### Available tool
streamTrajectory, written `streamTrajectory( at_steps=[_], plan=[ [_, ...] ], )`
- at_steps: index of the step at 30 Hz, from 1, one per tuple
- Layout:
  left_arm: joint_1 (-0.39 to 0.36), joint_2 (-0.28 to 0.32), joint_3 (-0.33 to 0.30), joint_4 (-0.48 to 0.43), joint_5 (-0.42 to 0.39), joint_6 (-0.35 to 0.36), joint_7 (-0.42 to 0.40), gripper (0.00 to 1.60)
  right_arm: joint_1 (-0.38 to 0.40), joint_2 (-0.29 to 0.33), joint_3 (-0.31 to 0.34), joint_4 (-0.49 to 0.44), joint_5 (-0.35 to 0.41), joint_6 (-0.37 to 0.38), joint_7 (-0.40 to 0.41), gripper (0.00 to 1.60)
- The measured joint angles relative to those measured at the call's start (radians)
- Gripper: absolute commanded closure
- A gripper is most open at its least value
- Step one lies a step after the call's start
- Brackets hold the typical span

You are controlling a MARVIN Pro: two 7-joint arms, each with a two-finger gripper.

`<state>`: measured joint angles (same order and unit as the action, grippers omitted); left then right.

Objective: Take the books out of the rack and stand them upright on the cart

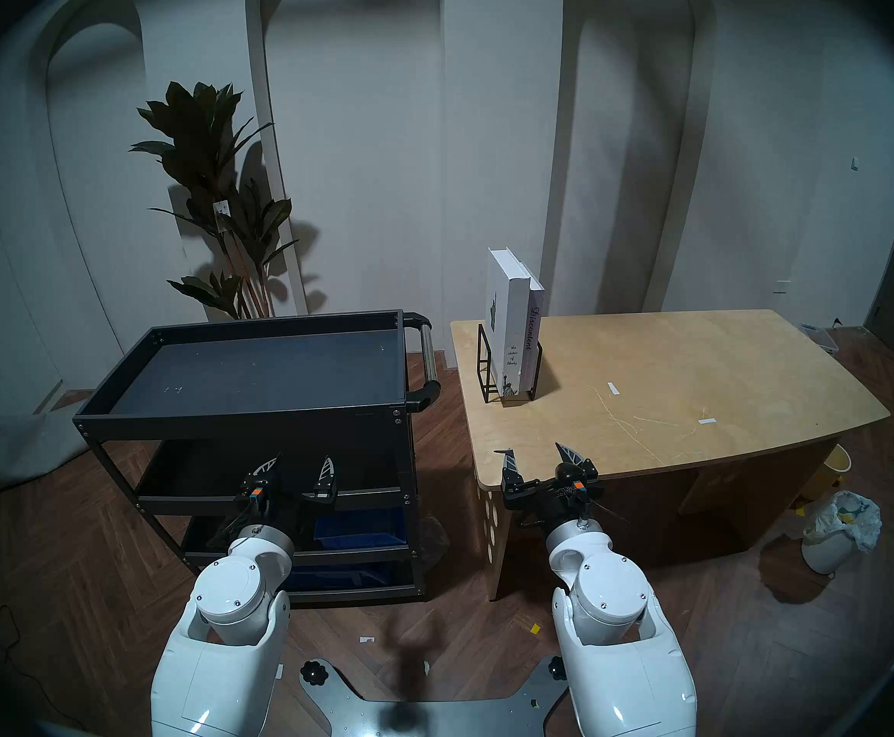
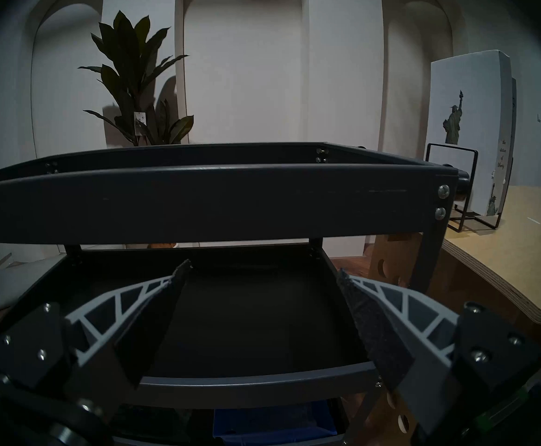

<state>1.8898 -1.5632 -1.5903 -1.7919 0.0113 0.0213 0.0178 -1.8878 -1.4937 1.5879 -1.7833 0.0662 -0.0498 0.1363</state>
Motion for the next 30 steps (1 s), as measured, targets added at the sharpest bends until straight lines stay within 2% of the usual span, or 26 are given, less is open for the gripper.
streamTrajectory(
  at_steps=[8,15,24,30],
  plan=[
    [0.026,-0.014,-0.008,-0.084,0.014,-0.033,0.037,0.00,-0.011,0.046,0.068,-0.045,0.056,-0.065,0.076,0.00],
    [0.041,-0.025,0.005,-0.120,0.025,-0.042,0.058,0.00,-0.005,0.057,0.106,-0.082,0.114,-0.078,0.106,0.00],
    [0.036,-0.031,0.016,-0.130,0.042,-0.036,0.080,0.00,0.033,0.039,0.126,-0.154,0.178,0.006,0.089,0.00],
    [0.024,-0.033,0.023,-0.127,0.052,-0.024,0.091,0.00,0.081,0.014,0.100,-0.179,0.187,0.071,0.035,0.00]
  ],
)
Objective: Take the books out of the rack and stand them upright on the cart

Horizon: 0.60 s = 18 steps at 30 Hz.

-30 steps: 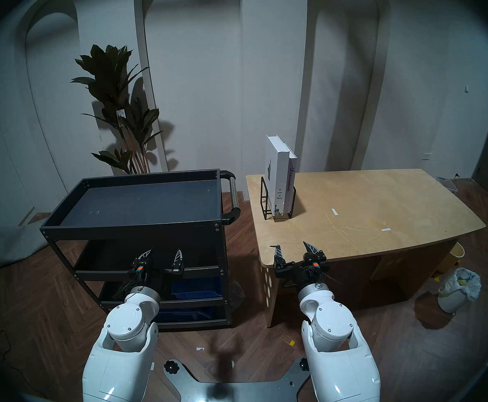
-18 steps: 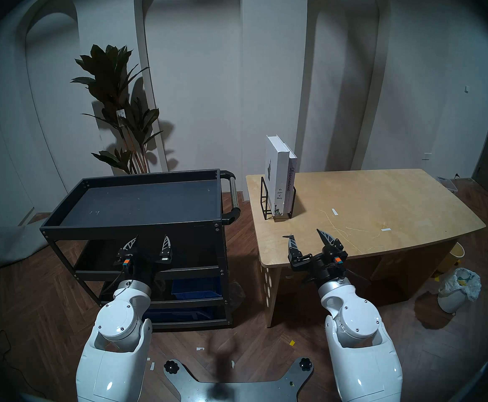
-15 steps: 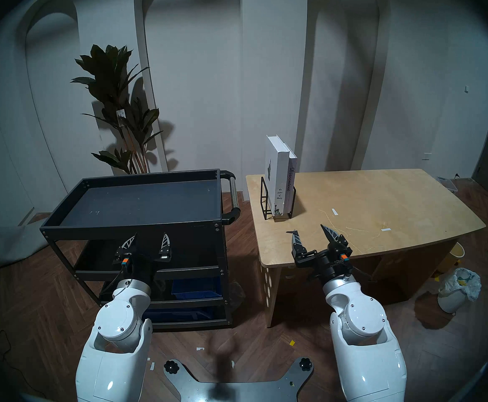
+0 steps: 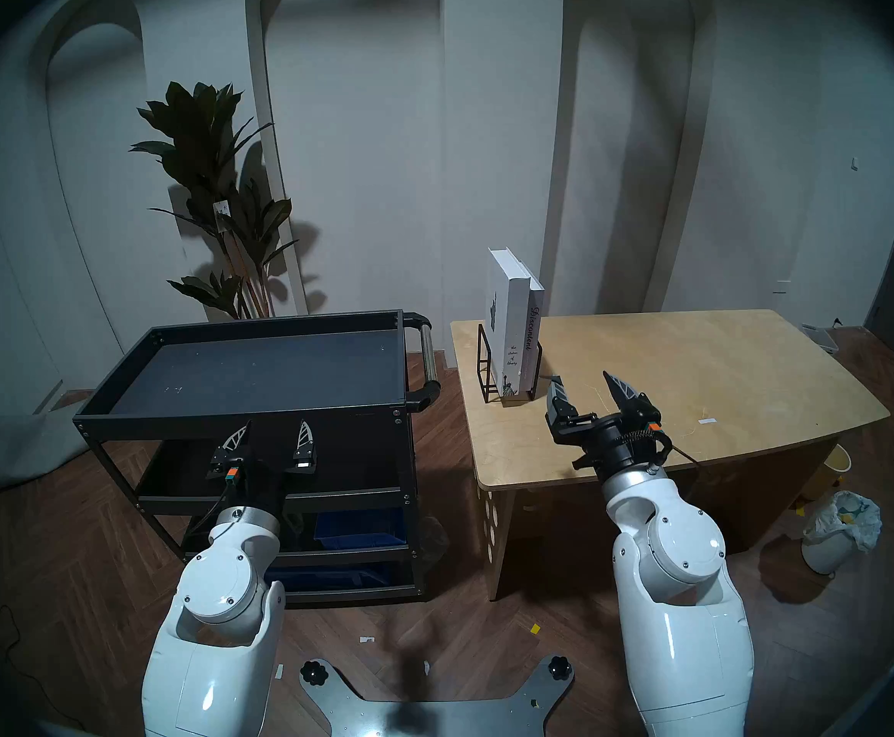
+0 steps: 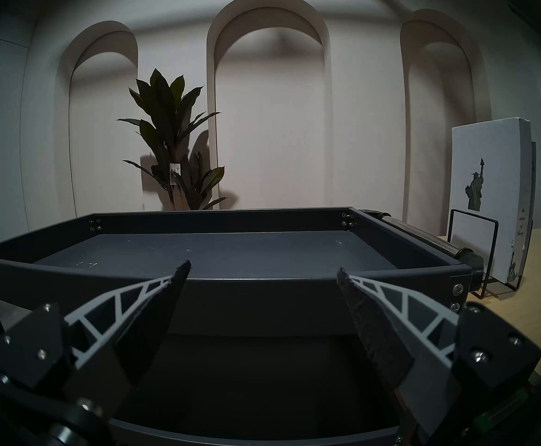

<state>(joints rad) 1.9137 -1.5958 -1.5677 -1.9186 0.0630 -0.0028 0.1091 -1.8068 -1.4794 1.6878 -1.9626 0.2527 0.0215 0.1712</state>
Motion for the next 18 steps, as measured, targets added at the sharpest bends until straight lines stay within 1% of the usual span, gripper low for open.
streamTrajectory(
  at_steps=[5,11,18],
  plan=[
    [-0.008,-0.001,0.006,0.001,0.008,0.016,0.009,0.00,0.054,-0.021,-0.040,0.002,-0.014,0.058,-0.069,0.00],
    [-0.013,-0.001,0.007,0.001,0.012,0.030,0.016,0.00,0.111,-0.039,-0.080,0.018,-0.035,0.101,-0.130,0.00],
    [-0.015,0.001,0.001,0.001,0.013,0.042,0.022,0.00,0.172,-0.050,-0.113,0.038,-0.058,0.125,-0.170,0.00]
  ],
)
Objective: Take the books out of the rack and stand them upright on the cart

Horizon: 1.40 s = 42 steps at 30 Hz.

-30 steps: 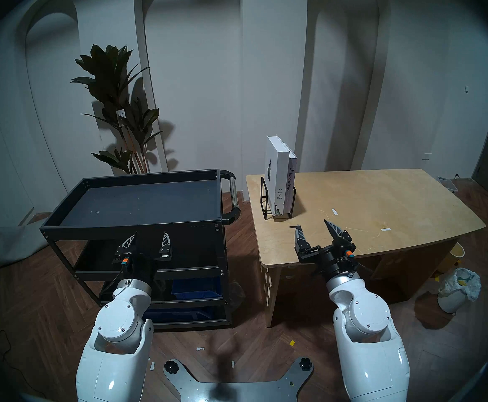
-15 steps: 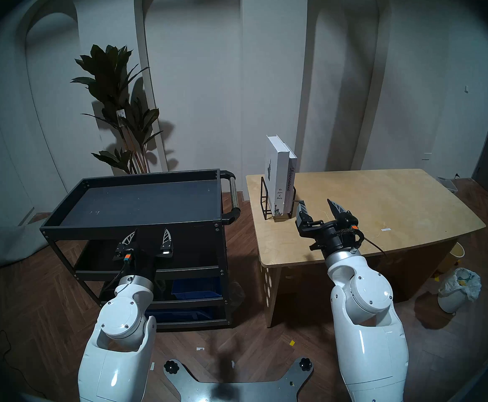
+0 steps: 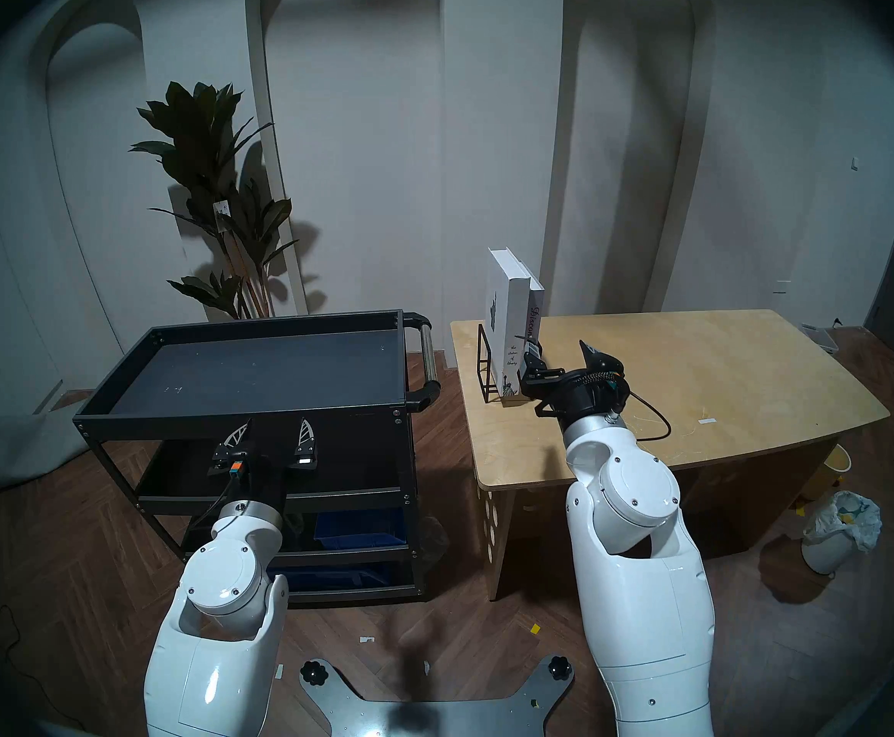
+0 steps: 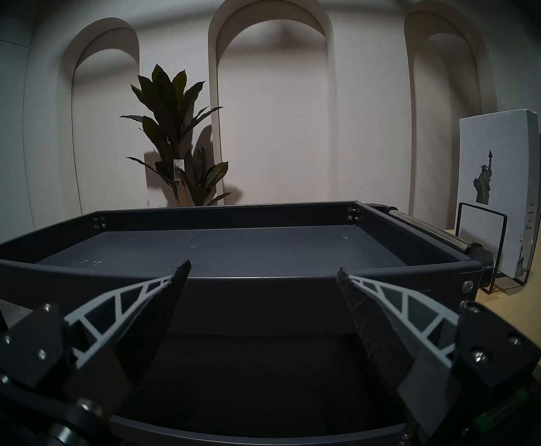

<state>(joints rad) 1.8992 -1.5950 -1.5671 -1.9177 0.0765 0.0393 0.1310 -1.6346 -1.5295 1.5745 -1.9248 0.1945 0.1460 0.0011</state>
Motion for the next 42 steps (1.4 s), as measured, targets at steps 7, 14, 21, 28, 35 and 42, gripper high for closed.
streamTrajectory(
  at_steps=[7,14,21,28,35,42],
  plan=[
    [-0.001,0.006,-0.008,0.000,0.000,0.004,0.002,0.00,0.067,-0.009,-0.025,0.042,-0.021,0.014,-0.028,0.00],
    [-0.001,0.011,-0.012,-0.001,0.000,0.003,0.001,0.00,0.136,-0.020,-0.045,0.097,-0.038,0.013,-0.042,0.00],
    [0.000,0.013,-0.018,-0.002,0.000,0.003,0.001,0.00,0.207,-0.032,-0.058,0.158,-0.053,0.011,-0.051,0.00],
    [0.001,0.013,-0.023,-0.003,-0.003,0.003,0.001,0.00,0.267,-0.042,-0.067,0.225,-0.069,0.010,-0.059,0.00],
    [0.001,0.013,-0.030,-0.006,-0.010,0.003,0.002,0.00,0.330,-0.055,-0.075,0.288,-0.089,0.009,-0.072,0.00],
    [0.001,0.012,-0.038,-0.008,-0.015,0.004,0.011,0.00,0.398,-0.069,-0.073,0.356,-0.111,0.013,-0.094,0.00]
  ],
)
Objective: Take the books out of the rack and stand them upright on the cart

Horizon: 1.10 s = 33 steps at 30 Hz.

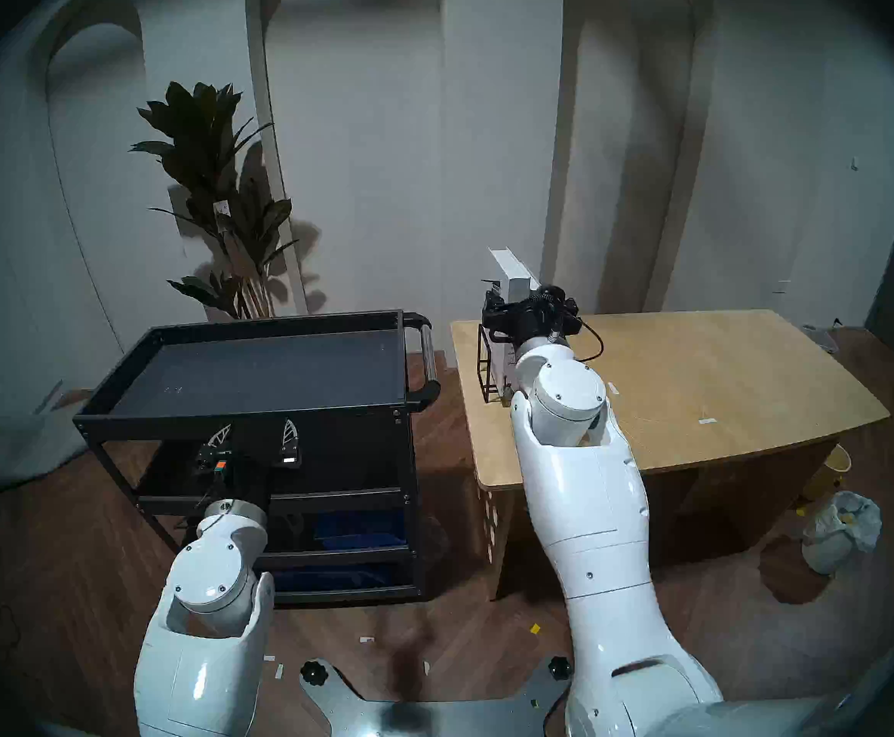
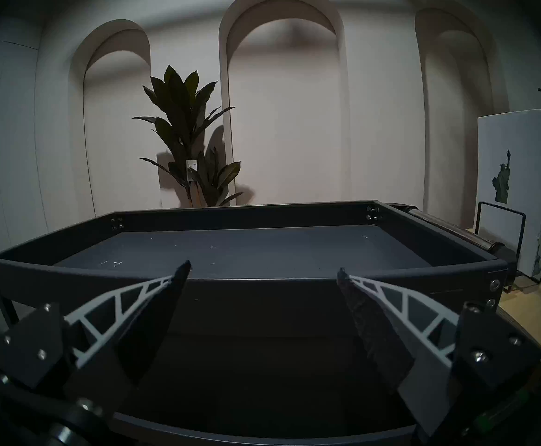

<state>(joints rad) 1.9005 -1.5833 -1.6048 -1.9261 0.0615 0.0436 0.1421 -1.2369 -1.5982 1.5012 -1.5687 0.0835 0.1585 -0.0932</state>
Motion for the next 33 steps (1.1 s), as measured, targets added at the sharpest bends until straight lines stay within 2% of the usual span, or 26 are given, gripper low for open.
streamTrajectory(
  at_steps=[11,22,33],
  plan=[
    [0.000,-0.002,-0.002,-0.006,-0.006,0.002,0.012,0.00,0.103,-0.016,0.025,0.129,-0.010,0.001,-0.015,0.00],
    [0.007,-0.004,0.003,-0.016,-0.006,0.005,0.023,0.00,0.202,-0.019,0.018,0.260,-0.017,-0.009,0.000,0.00],
    [0.021,-0.005,0.009,-0.030,-0.006,0.010,0.035,0.00,0.248,-0.021,0.002,0.311,-0.031,-0.022,0.009,0.00]
  ],
)
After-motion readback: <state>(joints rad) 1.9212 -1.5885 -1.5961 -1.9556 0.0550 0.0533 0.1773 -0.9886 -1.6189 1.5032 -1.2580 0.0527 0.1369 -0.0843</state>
